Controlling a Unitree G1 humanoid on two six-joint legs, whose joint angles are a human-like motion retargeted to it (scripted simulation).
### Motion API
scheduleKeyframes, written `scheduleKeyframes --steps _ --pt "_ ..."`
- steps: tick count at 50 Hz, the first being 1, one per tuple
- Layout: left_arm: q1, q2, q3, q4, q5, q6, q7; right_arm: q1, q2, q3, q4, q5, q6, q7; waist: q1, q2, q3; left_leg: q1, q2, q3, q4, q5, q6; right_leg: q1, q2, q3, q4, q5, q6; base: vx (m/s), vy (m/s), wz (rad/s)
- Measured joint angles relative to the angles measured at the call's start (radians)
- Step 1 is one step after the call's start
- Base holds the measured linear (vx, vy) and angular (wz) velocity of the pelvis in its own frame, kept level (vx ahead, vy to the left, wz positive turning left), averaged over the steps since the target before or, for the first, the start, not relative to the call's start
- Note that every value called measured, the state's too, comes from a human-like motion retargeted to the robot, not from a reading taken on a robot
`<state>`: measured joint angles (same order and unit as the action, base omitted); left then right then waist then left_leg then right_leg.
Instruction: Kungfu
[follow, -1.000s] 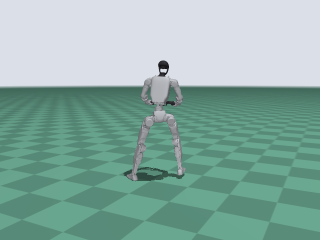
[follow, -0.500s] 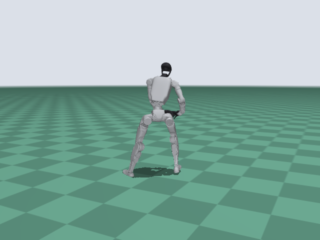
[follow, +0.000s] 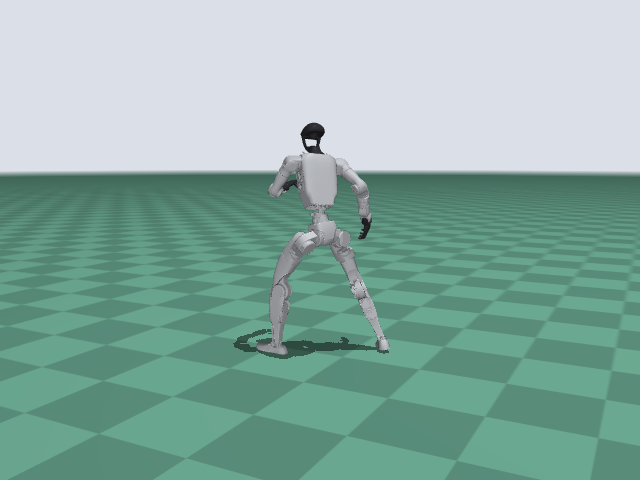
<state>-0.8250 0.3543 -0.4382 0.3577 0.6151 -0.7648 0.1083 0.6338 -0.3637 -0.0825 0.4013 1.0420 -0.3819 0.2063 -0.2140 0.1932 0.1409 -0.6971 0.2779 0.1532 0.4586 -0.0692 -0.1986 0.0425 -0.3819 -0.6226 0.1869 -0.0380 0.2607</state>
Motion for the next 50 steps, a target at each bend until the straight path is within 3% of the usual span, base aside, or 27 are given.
scheduleKeyframes --steps 3,5,7,8,10,12,15,20,25,29,37,40,43,47,50 --pt "-0.021 0.001 0.015 -0.207 -0.116 0.016 -0.123 -0.221 0.162 0.077 0.112 0.020 -0.004 -0.003 0.138 -0.010 -0.078 -0.040 -0.065 0.007 0.091 -0.085 0.029 0.060 -0.011 -0.076 -0.088 0.056 -0.015 0.60 0.63 0.72" --pt "-0.003 0.031 0.075 -0.333 -0.133 0.030 -0.171 -0.496 0.299 0.096 0.311 0.024 0.031 0.074 0.216 -0.026 -0.121 -0.073 -0.078 0.029 0.156 -0.136 0.050 0.066 -0.025 -0.132 -0.129 0.088 -0.043 0.48 0.58 -0.10" --pt "0.032 0.082 0.147 -0.432 -0.121 0.045 -0.126 -0.860 0.349 0.004 0.666 -0.021 0.162 0.285 0.262 -0.029 -0.130 -0.097 -0.071 0.043 0.212 -0.181 0.067 0.060 -0.042 -0.171 -0.149 0.116 -0.055 0.14 0.43 -0.54" --pt "0.043 0.096 0.178 -0.467 -0.114 0.047 -0.077 -1.006 0.360 -0.109 0.838 -0.177 0.287 0.397 0.287 -0.024 -0.122 -0.106 -0.069 0.049 0.237 -0.200 0.075 0.052 -0.051 -0.174 -0.151 0.127 -0.057 -0.03 0.41 -0.55" --pt "0.034 0.100 0.202 -0.496 -0.118 0.023 0.001 -1.254 0.314 -0.236 1.154 -0.241 0.324 0.330 0.353 -0.025 -0.120 -0.134 -0.076 0.050 0.278 -0.231 0.093 0.028 -0.069 -0.172 -0.147 0.141 -0.061 -0.02 0.32 -0.31" --pt "0.015 0.097 0.197 -0.492 -0.118 0.013 0.017 -1.383 0.289 -0.209 1.260 0.026 0.245 0.191 0.395 -0.044 -0.127 -0.165 -0.087 0.038 0.305 -0.247 0.108 0.027 -0.067 -0.184 -0.151 0.149 -0.070 0.10 0.03 0.24" --pt "0.020 0.089 0.220 -0.481 -0.065 0.030 0.006 -1.422 0.379 -0.267 1.142 0.126 0.120 0.225 0.383 -0.053 -0.113 -0.181 -0.100 0.016 0.311 -0.251 0.118 0.050 -0.041 -0.184 -0.158 0.155 -0.103 0.07 -0.06 0.54" --pt "0.042 0.087 0.239 -0.436 -0.018 0.035 0.041 -1.433 0.417 -0.155 1.119 -0.145 0.246 0.375 0.369 -0.073 -0.097 -0.175 -0.094 0.002 0.293 -0.247 0.117 0.033 -0.038 -0.170 -0.134 0.155 -0.126 -0.03 -0.04 -0.03" --pt "0.086 0.076 0.293 -0.412 0.016 0.035 0.060 -1.407 0.421 -0.103 1.058 -0.194 0.190 0.254 0.355 -0.079 -0.078 -0.149 -0.077 -0.004 0.255 -0.221 0.102 0.016 -0.034 -0.134 -0.116 0.120 -0.083 -0.15 -0.17 -0.24" --pt "0.165 0.045 0.350 -0.377 0.032 0.040 0.094 -1.425 0.401 -0.082 0.947 -0.133 0.207 0.253 0.337 -0.078 -0.070 -0.097 -0.035 0.007 0.192 -0.184 0.074 -0.002 -0.031 -0.125 -0.085 0.091 -0.045 -0.24 -0.29 -0.48" --pt "0.486 -0.148 0.578 -0.135 -0.067 0.105 0.142 -1.521 0.234 0.019 0.426 -0.209 0.186 0.229 0.253 -0.056 -0.073 0.127 0.121 0.055 -0.057 -0.034 -0.034 -0.088 0.011 -0.017 0.071 0.000 -0.044 -0.21 -0.44 -0.82" --pt "0.599 -0.248 0.702 0.082 -0.214 0.186 0.105 -1.530 0.094 0.051 0.157 -0.235 0.152 0.151 0.215 -0.078 -0.102 0.240 0.163 0.085 -0.178 0.040 -0.063 -0.147 0.016 0.044 0.161 -0.048 -0.041 -0.13 -0.78 -1.04" --pt "0.693 -0.326 0.816 0.310 -0.534 0.275 -0.056 -1.507 -0.082 -0.009 -0.114 -0.328 0.088 0.062 0.185 -0.112 -0.146 0.358 0.188 0.164 -0.311 0.097 -0.063 -0.237 0.019 0.125 0.283 -0.095 -0.026 0.06 -0.71 -0.91" --pt "0.808 -0.366 0.911 0.513 -1.247 0.429 -0.483 -1.404 -0.315 -0.253 -0.448 -0.418 0.023 -0.088 0.137 -0.116 -0.165 0.462 0.261 0.249 -0.429 0.131 -0.056 -0.292 0.075 0.124 0.398 -0.178 -0.037 -0.02 -0.86 -0.64" --pt "0.863 -0.387 1.006 0.627 -1.617 0.506 -0.559 -1.250 -0.446 -0.513 -0.665 -0.397 -0.118 -0.227 0.048 -0.106 -0.178 0.484 0.297 0.352 -0.471 0.142 -0.049 -0.330 0.087 0.107 0.459 -0.235 -0.058 -0.05 -0.54 -0.32"
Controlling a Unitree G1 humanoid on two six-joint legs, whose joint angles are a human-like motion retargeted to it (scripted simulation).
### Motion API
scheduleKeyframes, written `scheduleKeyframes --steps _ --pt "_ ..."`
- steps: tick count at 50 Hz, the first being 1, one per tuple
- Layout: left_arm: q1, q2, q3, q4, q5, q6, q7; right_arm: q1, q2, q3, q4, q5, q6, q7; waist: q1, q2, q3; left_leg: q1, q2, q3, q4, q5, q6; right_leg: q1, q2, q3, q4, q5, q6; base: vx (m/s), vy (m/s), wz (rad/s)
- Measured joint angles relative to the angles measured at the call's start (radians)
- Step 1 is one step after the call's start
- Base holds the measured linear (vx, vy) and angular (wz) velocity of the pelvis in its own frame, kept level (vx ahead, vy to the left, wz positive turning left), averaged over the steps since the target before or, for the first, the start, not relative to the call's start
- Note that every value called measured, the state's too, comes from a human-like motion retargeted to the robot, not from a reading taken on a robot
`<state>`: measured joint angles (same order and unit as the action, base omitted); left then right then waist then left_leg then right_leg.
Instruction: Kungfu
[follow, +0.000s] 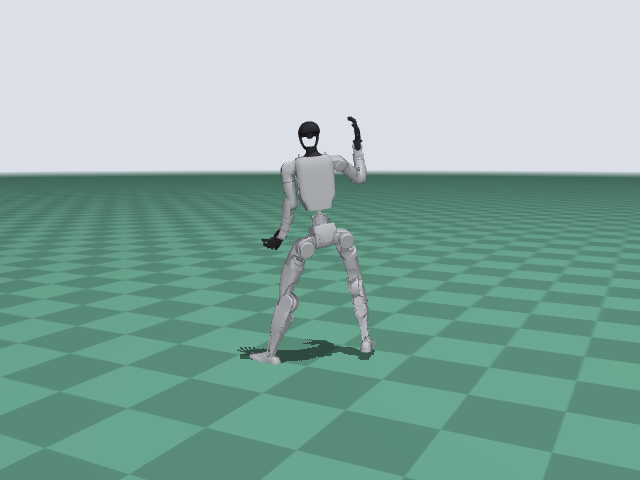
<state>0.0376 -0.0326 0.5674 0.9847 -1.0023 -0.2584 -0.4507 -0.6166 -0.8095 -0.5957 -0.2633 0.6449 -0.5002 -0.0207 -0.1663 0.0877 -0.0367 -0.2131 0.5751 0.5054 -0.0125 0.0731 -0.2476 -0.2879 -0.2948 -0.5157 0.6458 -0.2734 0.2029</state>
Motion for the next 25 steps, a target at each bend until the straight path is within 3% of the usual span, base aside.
scheduleKeyframes --steps 3,5,8,10,13,20,25 --pt "0.035 0.008 0.050 0.093 -0.138 -0.065 0.125 0.208 -0.053 -0.316 -0.151 -0.099 -0.136 -0.141 -0.095 0.024 -0.019 -0.044 0.022 -0.052 0.020 0.005 -0.005 -0.063 0.006 0.011 0.072 -0.026 -0.006 -0.03 -0.42 -0.17" --pt "0.040 0.032 0.048 0.152 -0.147 -0.077 0.176 0.328 -0.048 -0.490 -0.220 -0.242 -0.159 -0.223 -0.129 0.037 -0.015 -0.058 0.031 -0.072 0.039 -0.007 -0.009 -0.093 0.012 0.032 0.100 -0.035 -0.011 -0.16 -0.18 -0.27" --pt "-0.001 0.075 0.010 0.224 -0.097 -0.033 0.152 0.435 -0.020 -0.599 -0.306 -0.439 -0.125 -0.383 -0.142 0.008 -0.019 -0.077 -0.105 -0.160 0.059 -0.112 -0.014 -0.170 -0.080 0.110 0.130 -0.020 -0.003 -0.32 0.24 -0.23" --pt "-0.022 0.100 -0.004 0.253 -0.043 -0.004 0.131 0.483 -0.002 -0.576 -0.342 -0.531 -0.131 -0.511 -0.142 -0.015 -0.024 -0.070 -0.205 -0.287 0.098 -0.210 -0.014 -0.207 -0.124 0.181 0.130 0.007 0.006 -0.10 0.40 -0.60" --pt "-0.030 0.115 -0.012 0.253 0.021 -0.002 0.123 0.505 0.000 -0.481 -0.337 -0.655 -0.162 -0.594 -0.137 -0.025 -0.024 -0.034 -0.264 -0.371 0.146 -0.253 -0.014 -0.222 -0.137 0.258 0.089 0.049 0.003 0.09 0.32 -1.05" --pt "-0.021 0.141 -0.051 0.180 0.185 0.008 0.070 0.434 -0.021 -0.314 -0.263 -0.515 -0.161 -0.500 -0.160 -0.030 -0.018 -0.032 -0.318 -0.271 0.206 -0.305 -0.014 -0.250 -0.214 0.269 -0.064 0.167 -0.003 -0.03 0.35 -0.78" --pt "0.011 0.219 -0.097 0.215 0.453 -0.008 0.042 0.378 -0.072 -0.235 -0.208 -0.506 -0.160 -0.504 -0.210 0.000 0.028 -0.051 -0.307 -0.253 0.243 -0.335 -0.014 -0.266 -0.229 0.154 -0.176 0.296 0.003 -0.17 0.22 -0.85"
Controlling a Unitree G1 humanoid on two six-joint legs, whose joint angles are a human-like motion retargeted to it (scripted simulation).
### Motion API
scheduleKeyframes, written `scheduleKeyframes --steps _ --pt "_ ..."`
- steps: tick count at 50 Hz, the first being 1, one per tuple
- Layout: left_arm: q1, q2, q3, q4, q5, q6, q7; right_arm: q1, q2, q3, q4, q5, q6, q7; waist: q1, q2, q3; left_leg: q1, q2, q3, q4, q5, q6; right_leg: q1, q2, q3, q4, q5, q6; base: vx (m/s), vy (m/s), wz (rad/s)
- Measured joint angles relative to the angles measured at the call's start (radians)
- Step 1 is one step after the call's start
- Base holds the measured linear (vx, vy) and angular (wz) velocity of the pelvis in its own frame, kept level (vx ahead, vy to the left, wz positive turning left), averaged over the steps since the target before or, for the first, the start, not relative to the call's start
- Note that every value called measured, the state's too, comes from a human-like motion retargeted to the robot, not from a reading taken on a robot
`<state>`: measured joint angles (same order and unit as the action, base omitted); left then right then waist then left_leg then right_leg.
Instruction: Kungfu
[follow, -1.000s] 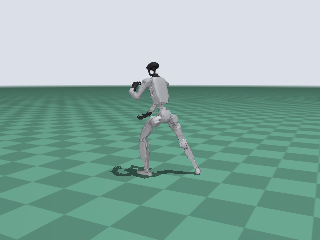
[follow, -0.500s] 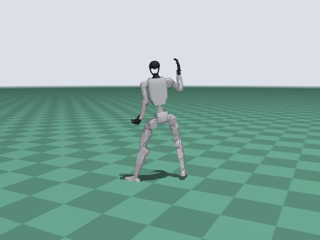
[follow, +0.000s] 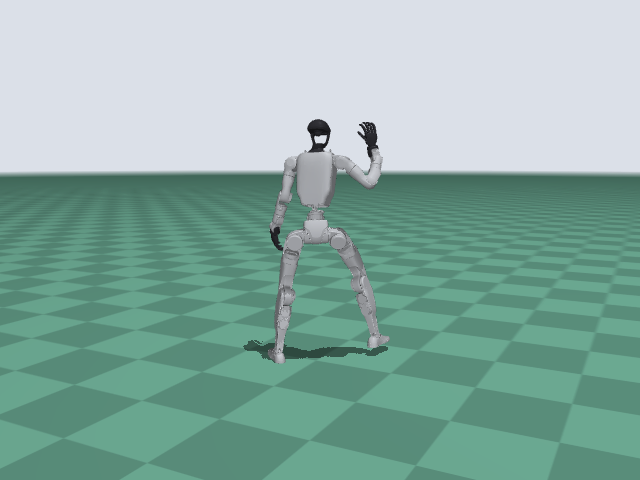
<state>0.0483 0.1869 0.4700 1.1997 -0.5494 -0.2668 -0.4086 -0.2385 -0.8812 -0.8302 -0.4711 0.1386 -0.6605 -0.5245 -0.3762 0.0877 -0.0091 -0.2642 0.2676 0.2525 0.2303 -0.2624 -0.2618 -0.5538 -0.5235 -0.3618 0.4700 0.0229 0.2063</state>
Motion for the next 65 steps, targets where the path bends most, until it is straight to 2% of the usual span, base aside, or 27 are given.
scheduleKeyframes --steps 9,12,14,15,18,20,22,23,25,27,30,31,32,34,37,40,43,45,50,52,53,55,57,59,61,63,65 --pt "0.063 0.190 -0.195 0.166 0.641 -0.061 0.203 -0.049 -0.134 0.122 0.104 -0.150 0.055 0.033 -0.086 0.043 -0.014 0.001 0.032 0.114 -0.057 0.009 0.000 -0.120 -0.071 -0.363 0.036 0.069 -0.148 -0.15 -0.12 -0.78" --pt "0.037 0.196 -0.265 0.210 0.762 -0.053 0.305 -0.080 -0.180 0.161 0.148 -0.168 0.065 0.062 -0.101 0.048 -0.033 0.032 0.033 0.162 -0.095 0.040 0.000 -0.179 -0.092 -0.411 0.099 0.016 -0.199 -0.07 -0.34 -0.80" --pt "0.007 0.182 -0.310 0.243 0.829 -0.056 0.411 -0.128 -0.213 0.216 0.190 -0.187 0.064 0.077 -0.112 0.048 -0.051 0.074 0.037 0.212 -0.118 0.092 0.000 -0.204 -0.082 -0.420 0.144 -0.078 -0.254 0.05 -0.43 -1.01" --pt "-0.013 0.166 -0.329 0.268 0.867 -0.063 0.483 -0.167 -0.230 0.259 0.220 -0.203 0.062 0.086 -0.116 0.048 -0.057 0.102 0.044 0.234 -0.126 0.130 0.000 -0.212 -0.064 -0.409 0.168 -0.139 -0.288 0.12 -0.63 -1.12" --pt "-0.064 0.139 -0.391 0.267 0.902 -0.068 0.591 -0.248 -0.243 0.346 0.270 -0.255 0.060 0.108 -0.148 0.027 -0.096 0.160 0.075 0.254 -0.122 0.356 0.000 -0.272 0.011 -0.292 0.238 -0.259 -0.307 0.18 -0.93 -1.13" --pt "-0.113 0.118 -0.446 0.236 0.908 -0.070 0.630 -0.329 -0.252 0.430 0.326 -0.310 0.057 0.095 -0.129 -0.003 -0.097 0.244 0.150 0.242 -0.088 0.541 0.000 -0.248 0.126 -0.240 0.253 -0.345 -0.338 0.28 -1.35 -2.25" --pt "-0.197 0.107 -0.494 0.193 0.915 -0.048 0.637 -0.437 -0.253 0.547 0.402 -0.369 0.036 0.080 -0.058 -0.042 -0.066 0.307 0.230 0.154 0.068 0.668 0.074 -0.153 0.302 -0.184 0.215 -0.404 -0.378 0.30 -1.04 -3.51" --pt "-0.257 0.098 -0.510 0.173 0.925 -0.028 0.640 -0.490 -0.251 0.602 0.437 -0.391 0.028 0.084 -0.014 -0.072 -0.062 0.303 0.204 0.069 0.154 0.724 0.113 -0.120 0.366 -0.126 0.184 -0.406 -0.384 0.26 -0.77 -3.73" --pt "-0.388 0.063 -0.511 0.125 0.963 0.018 0.642 -0.598 -0.248 0.714 0.506 -0.423 0.008 0.114 0.052 -0.135 -0.079 0.247 -0.032 -0.264 0.296 0.667 0.000 -0.077 0.419 0.001 0.145 -0.393 -0.368 0.29 -0.48 -3.29" --pt "-0.532 0.045 -0.480 0.067 1.000 0.048 0.636 -0.682 -0.226 0.795 0.538 -0.438 -0.001 0.168 0.043 -0.192 -0.088 0.143 -0.149 -0.285 0.506 0.515 0.000 -0.018 0.404 0.077 0.135 -0.399 -0.337 0.40 -0.44 -2.08" --pt "-0.737 0.050 -0.499 -0.022 0.975 0.097 0.658 -0.793 -0.186 0.923 0.560 -0.480 -0.003 0.234 0.019 -0.173 -0.093 -0.025 0.016 -0.272 0.709 0.265 0.023 0.126 0.570 0.102 0.017 -0.378 -0.360 0.47 -0.76 -1.94" --pt "-0.806 0.062 -0.530 -0.058 0.940 0.117 0.650 -0.827 -0.182 0.962 0.554 -0.502 -0.002 0.244 0.007 -0.174 -0.094 -0.082 0.040 -0.257 0.740 0.198 0.085 0.168 0.596 0.122 -0.014 -0.369 -0.358 0.45 -0.57 -1.90" --pt "-0.875 0.074 -0.559 -0.095 0.908 0.141 0.644 -0.862 -0.176 1.001 0.547 -0.525 0.000 0.252 -0.003 -0.174 -0.097 -0.135 0.049 -0.250 0.760 0.141 0.135 0.208 0.621 0.147 -0.044 -0.360 -0.356 0.38 -0.33 -1.92" --pt "-1.006 0.091 -0.599 -0.169 0.880 0.204 0.644 -0.933 -0.159 1.080 0.526 -0.577 0.003 0.256 -0.012 -0.177 -0.107 -0.219 0.003 -0.272 0.739 0.077 0.172 0.281 0.667 0.218 -0.095 -0.341 -0.355 0.48 -0.35 -2.29" --pt "-1.176 0.108 -0.629 -0.255 0.933 0.301 0.634 -1.027 -0.137 1.183 0.482 -0.672 0.005 0.243 -0.001 -0.176 -0.128 -0.302 -0.073 -0.295 0.597 0.053 0.174 0.385 0.726 0.358 -0.144 -0.321 -0.360 0.58 -0.30 -2.84" --pt "-1.314 0.123 -0.671 -0.292 1.012 0.392 0.588 -1.092 -0.106 1.260 0.444 -0.774 0.027 0.198 0.012 -0.159 -0.135 -0.339 -0.120 -0.339 0.339 0.109 0.168 0.475 0.771 0.497 -0.141 -0.315 -0.360 0.64 -0.18 -2.94" --pt "-1.401 0.120 -0.727 -0.291 1.101 0.418 0.515 -1.106 -0.075 1.299 0.423 -0.897 0.039 0.130 0.036 -0.123 -0.117 -0.299 -0.091 -0.324 0.026 0.134 0.157 0.565 0.822 0.597 -0.097 -0.318 -0.374 0.71 -0.11 -3.00" --pt "-1.423 0.114 -0.766 -0.288 1.157 0.425 0.451 -1.084 -0.049 1.306 0.421 -0.983 0.060 0.094 0.063 -0.094 -0.097 -0.255 -0.054 -0.337 -0.114 0.106 0.059 0.626 0.834 0.639 -0.051 -0.319 -0.386 0.81 -0.03 -3.28" --pt "-1.334 0.146 -0.823 -0.330 1.293 0.410 0.283 -0.991 0.070 1.305 0.488 -1.158 0.178 0.124 0.060 0.011 -0.061 -0.131 0.053 -0.225 -0.058 0.031 0.040 0.681 0.775 0.715 0.084 -0.307 -0.397 0.49 0.28 -3.35" --pt "-1.276 0.192 -0.866 -0.332 1.345 0.381 0.207 -0.948 0.134 1.297 0.552 -1.212 0.226 0.173 0.054 0.088 -0.050 -0.082 0.107 -0.093 -0.034 0.218 0.045 0.640 0.732 0.714 0.136 -0.298 -0.320 0.23 0.60 -3.35" --pt "-1.236 0.217 -0.897 -0.343 1.382 0.366 0.134 -0.902 0.175 1.281 0.590 -1.259 0.241 0.189 0.017 0.146 -0.055 -0.147 0.116 -0.154 0.059 0.205 0.058 0.602 0.708 0.643 0.132 -0.268 -0.272 0.27 0.59 -3.57" --pt "-1.090 0.327 -0.923 -0.363 1.482 0.338 -0.032 -0.798 0.343 1.283 0.679 -1.366 0.276 0.145 0.061 0.160 -0.096 -0.141 0.109 -0.045 0.160 0.183 0.050 0.456 0.542 0.646 0.207 -0.246 -0.134 0.29 0.61 -5.37" --pt "-0.963 0.390 -0.940 -0.377 1.616 0.258 -0.195 -0.743 0.477 1.348 0.838 -1.355 0.329 -0.023 0.054 0.219 -0.051 -0.057 0.132 0.064 0.145 0.162 0.007 0.330 0.418 0.500 0.211 -0.216 -0.024 -0.19 0.87 -4.73" --pt "-0.856 0.414 -0.950 -0.363 1.724 0.179 -0.335 -0.677 0.581 1.406 0.997 -1.286 0.219 -0.093 0.041 0.281 0.015 -0.033 0.085 0.085 0.196 0.115 0.017 0.228 0.317 0.285 0.174 -0.180 -0.011 -0.39 0.77 -4.11" --pt "-0.741 0.416 -0.994 -0.315 1.759 0.126 -0.432 -0.589 0.694 1.471 1.156 -1.186 0.053 -0.111 0.087 0.289 0.073 0.050 0.034 0.139 0.166 0.150 0.005 0.114 0.268 0.220 0.134 -0.150 -0.020 -0.23 0.53 -5.37" --pt "-0.629 0.394 -1.057 -0.253 1.752 0.080 -0.491 -0.487 0.814 1.529 1.331 -1.095 -0.078 -0.113 0.118 0.289 0.123 0.115 -0.049 0.119 0.116 0.190 0.000 -0.002 0.242 0.184 0.093 -0.122 -0.083 -0.13 0.49 -5.19" --pt "-0.519 0.360 -1.099 -0.203 1.741 0.039 -0.527 -0.393 0.913 1.567 1.487 -1.037 -0.169 -0.133 0.124 0.287 0.183 0.147 -0.143 -0.019 0.097 0.189 0.000 -0.084 0.230 0.190 0.031 -0.095 -0.149 -0.17 0.43 -4.63"
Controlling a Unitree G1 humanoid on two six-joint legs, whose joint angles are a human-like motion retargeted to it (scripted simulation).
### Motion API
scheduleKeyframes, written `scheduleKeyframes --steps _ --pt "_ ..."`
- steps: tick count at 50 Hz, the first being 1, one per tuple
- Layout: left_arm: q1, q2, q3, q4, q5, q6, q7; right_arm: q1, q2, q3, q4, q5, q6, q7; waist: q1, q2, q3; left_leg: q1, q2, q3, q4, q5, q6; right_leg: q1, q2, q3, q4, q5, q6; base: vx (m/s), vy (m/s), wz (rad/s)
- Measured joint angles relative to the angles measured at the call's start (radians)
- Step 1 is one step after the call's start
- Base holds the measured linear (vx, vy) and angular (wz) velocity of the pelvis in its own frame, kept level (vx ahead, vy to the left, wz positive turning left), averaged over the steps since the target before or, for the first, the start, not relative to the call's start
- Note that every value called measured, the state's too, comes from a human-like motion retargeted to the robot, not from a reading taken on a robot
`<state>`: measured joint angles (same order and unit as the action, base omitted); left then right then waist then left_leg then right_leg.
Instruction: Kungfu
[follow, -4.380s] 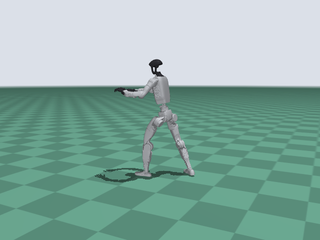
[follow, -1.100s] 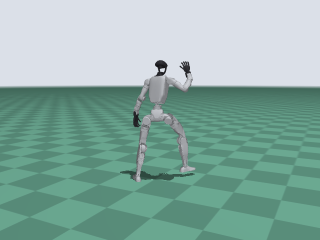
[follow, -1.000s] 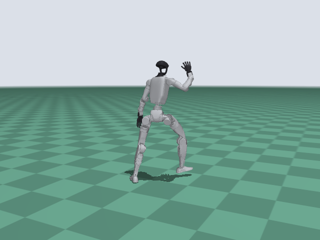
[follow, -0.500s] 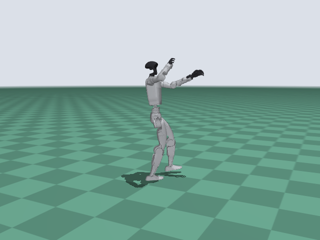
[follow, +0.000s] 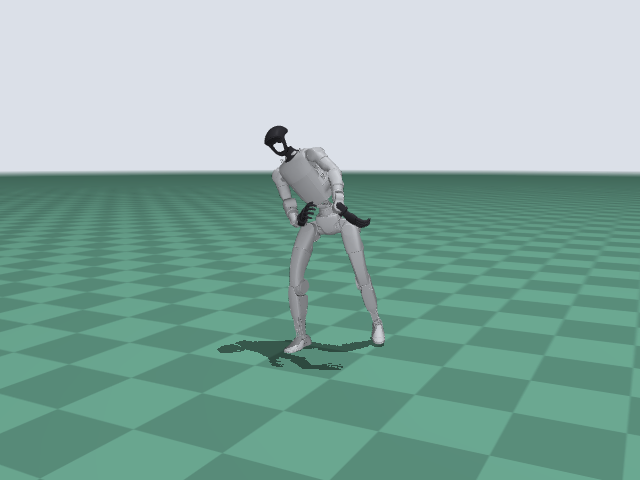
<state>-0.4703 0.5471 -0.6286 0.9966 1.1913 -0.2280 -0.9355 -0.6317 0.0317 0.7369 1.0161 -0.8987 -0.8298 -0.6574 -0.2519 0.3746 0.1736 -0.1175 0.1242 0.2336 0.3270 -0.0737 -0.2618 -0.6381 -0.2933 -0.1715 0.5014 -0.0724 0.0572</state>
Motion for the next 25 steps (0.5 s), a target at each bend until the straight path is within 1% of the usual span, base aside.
scheduleKeyframes --steps 2,3,5,7,8,11,15,20,22,23,25 --pt "0.088 -0.032 -0.040 0.027 -0.025 -0.009 -0.053 0.039 0.038 0.078 0.073 0.013 -0.073 -0.053 0.059 -0.006 0.072 0.036 -0.070 -0.120 -0.014 -0.050 0.000 -0.079 0.096 0.177 -0.037 -0.010 -0.042 -0.15 0.33 -5.09" --pt "0.131 -0.040 -0.049 0.034 -0.034 -0.019 -0.081 0.047 0.035 0.119 0.074 0.001 -0.088 -0.078 0.099 -0.006 0.104 0.062 -0.094 -0.156 -0.027 -0.080 0.000 -0.126 0.160 0.237 -0.020 -0.005 -0.036 -0.01 0.22 -4.86" --pt "0.218 -0.054 -0.059 0.043 -0.055 -0.035 -0.134 0.050 0.019 0.178 0.054 -0.040 -0.095 -0.095 0.118 0.004 0.147 0.133 -0.137 -0.265 -0.065 -0.170 0.000 -0.203 0.241 0.292 -0.017 0.053 -0.013 0.10 0.15 -3.61" --pt "0.286 -0.059 -0.079 0.035 -0.121 -0.036 -0.197 0.061 0.010 0.230 0.028 -0.089 -0.099 -0.067 0.106 -0.002 0.188 0.169 -0.172 -0.291 -0.079 -0.270 0.000 -0.240 0.294 0.341 -0.026 0.102 -0.004 0.02 0.05 -2.09" --pt "0.301 -0.058 -0.078 0.026 -0.150 -0.041 -0.235 0.068 0.010 0.234 0.021 -0.103 -0.111 -0.039 0.093 0.002 0.200 0.161 -0.170 -0.267 -0.086 -0.307 0.000 -0.274 0.314 0.338 0.003 0.098 -0.010 -0.15 0.08 -0.72" --pt "0.315 -0.059 -0.074 -0.003 -0.230 -0.051 -0.292 0.071 0.004 0.215 0.026 -0.087 -0.165 0.038 0.012 0.029 0.209 0.114 -0.132 -0.235 -0.083 -0.396 0.000 -0.356 0.281 0.280 0.071 0.082 -0.024 -0.15 -0.09 0.69" --pt "0.295 -0.045 -0.059 -0.029 -0.277 -0.042 -0.299 0.069 -0.002 0.187 0.032 -0.031 -0.176 0.071 0.003 0.037 0.205 0.092 -0.124 -0.247 -0.076 -0.467 0.000 -0.388 0.286 0.259 0.112 0.063 -0.046 -0.07 -0.17 0.16" --pt "0.242 -0.013 -0.054 -0.052 -0.255 -0.023 -0.267 0.033 -0.021 0.142 0.013 0.002 -0.135 0.080 -0.036 0.035 0.185 0.074 -0.087 -0.259 -0.077 -0.451 0.000 -0.372 0.230 0.198 0.136 0.050 -0.083 -0.07 -0.19 0.88" --pt "0.226 -0.007 -0.044 -0.056 -0.251 0.012 -0.223 0.027 -0.026 0.119 0.014 0.010 -0.124 0.114 -0.051 0.030 0.170 0.078 -0.059 -0.262 -0.086 -0.432 0.000 -0.340 0.221 0.190 0.133 0.024 -0.098 -0.01 -0.34 1.20" --pt "0.221 -0.003 -0.039 -0.058 -0.268 0.033 -0.196 0.026 -0.027 0.105 0.019 0.011 -0.124 0.155 -0.063 0.030 0.162 0.082 -0.040 -0.265 -0.092 -0.422 0.000 -0.317 0.214 0.179 0.127 0.008 -0.107 0.02 -0.39 1.52" --pt "0.209 0.012 -0.039 -0.063 -0.334 0.067 -0.113 0.016 -0.024 0.073 0.030 0.047 -0.110 0.293 -0.111 0.039 0.153 0.080 0.025 -0.265 -0.100 -0.405 0.000 -0.255 0.196 0.142 0.111 -0.032 -0.124 0.04 -0.37 1.96"
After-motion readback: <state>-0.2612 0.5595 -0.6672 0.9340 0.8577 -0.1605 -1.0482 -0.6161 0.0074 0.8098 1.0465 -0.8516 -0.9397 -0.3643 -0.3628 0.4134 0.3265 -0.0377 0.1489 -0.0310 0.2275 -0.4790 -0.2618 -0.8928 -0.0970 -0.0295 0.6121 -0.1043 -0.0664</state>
